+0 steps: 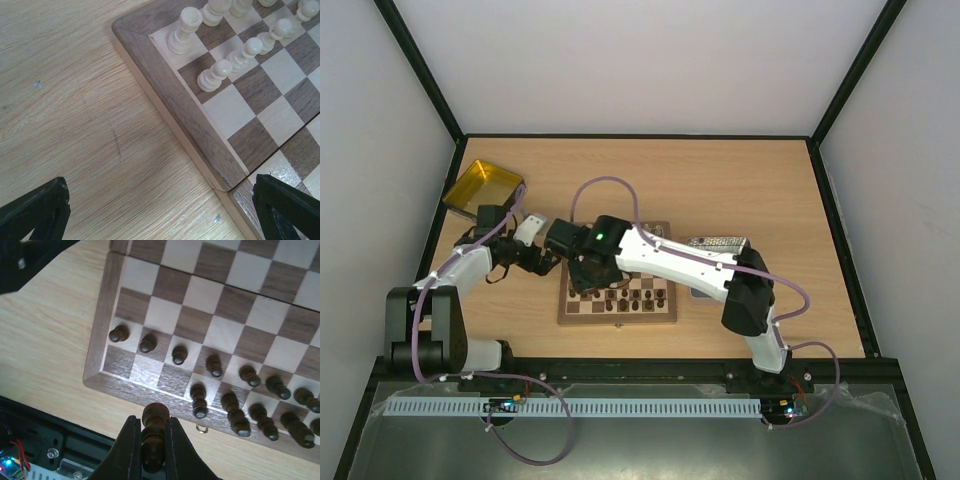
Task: Set up the chess pieces on the board
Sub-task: Place the chess piece on the chessboard.
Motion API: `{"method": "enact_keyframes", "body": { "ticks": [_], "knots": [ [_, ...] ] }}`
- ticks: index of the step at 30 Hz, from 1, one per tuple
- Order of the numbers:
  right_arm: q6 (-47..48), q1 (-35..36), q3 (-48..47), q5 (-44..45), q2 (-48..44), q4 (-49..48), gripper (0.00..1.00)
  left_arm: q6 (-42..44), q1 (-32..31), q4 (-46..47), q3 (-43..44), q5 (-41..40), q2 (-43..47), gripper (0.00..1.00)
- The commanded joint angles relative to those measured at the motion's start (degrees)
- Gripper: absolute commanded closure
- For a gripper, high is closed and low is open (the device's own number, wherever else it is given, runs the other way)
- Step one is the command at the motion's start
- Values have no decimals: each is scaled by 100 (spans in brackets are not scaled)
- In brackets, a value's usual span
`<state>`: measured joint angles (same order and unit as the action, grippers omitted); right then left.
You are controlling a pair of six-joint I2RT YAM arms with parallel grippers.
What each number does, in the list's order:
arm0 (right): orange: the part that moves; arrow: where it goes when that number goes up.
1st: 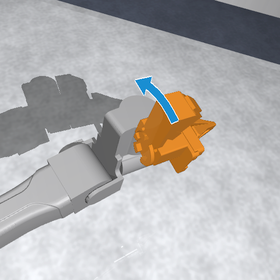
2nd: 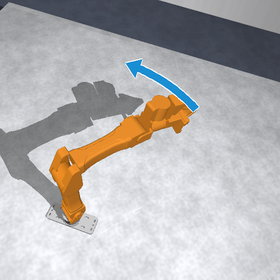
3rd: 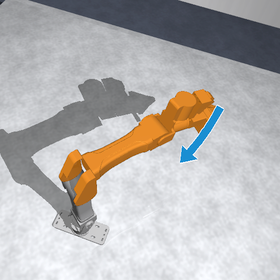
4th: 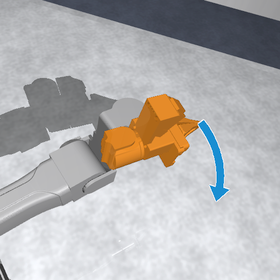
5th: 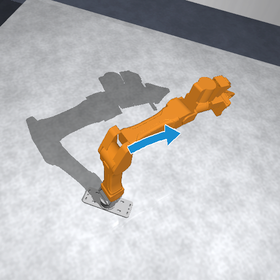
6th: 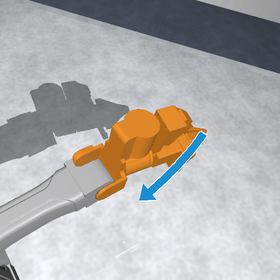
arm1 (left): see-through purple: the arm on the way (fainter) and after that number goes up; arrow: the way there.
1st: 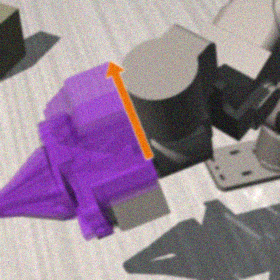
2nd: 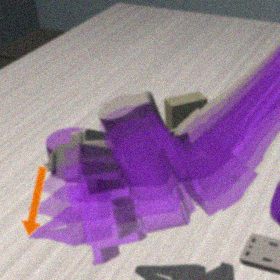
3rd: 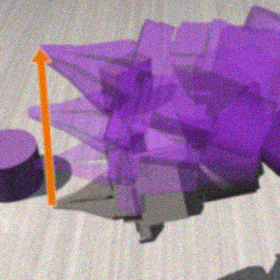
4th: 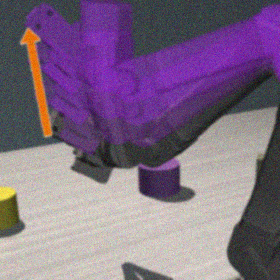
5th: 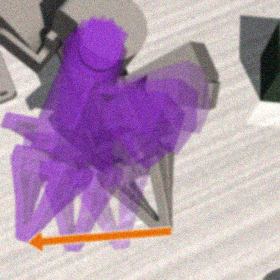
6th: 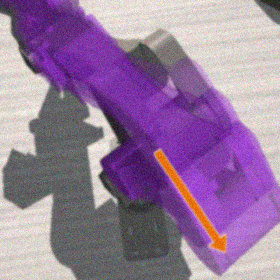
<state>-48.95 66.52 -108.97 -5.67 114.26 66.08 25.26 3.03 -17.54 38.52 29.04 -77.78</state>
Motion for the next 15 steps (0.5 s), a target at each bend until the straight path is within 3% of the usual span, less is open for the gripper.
{"method": "enact_keyframes", "body": {
  "ticks": [1,6,15],
  "knots": [
    [10,247,-480,209,309,566,98,-82,22,66,1,-90,4,1],
    [154,405,-812,352,707,757,98,-155,39,110,4,-230,18,1],
    [232,406,-562,255,892,415,98,-333,181,254,13,-480,-1,1]
  ]
}}
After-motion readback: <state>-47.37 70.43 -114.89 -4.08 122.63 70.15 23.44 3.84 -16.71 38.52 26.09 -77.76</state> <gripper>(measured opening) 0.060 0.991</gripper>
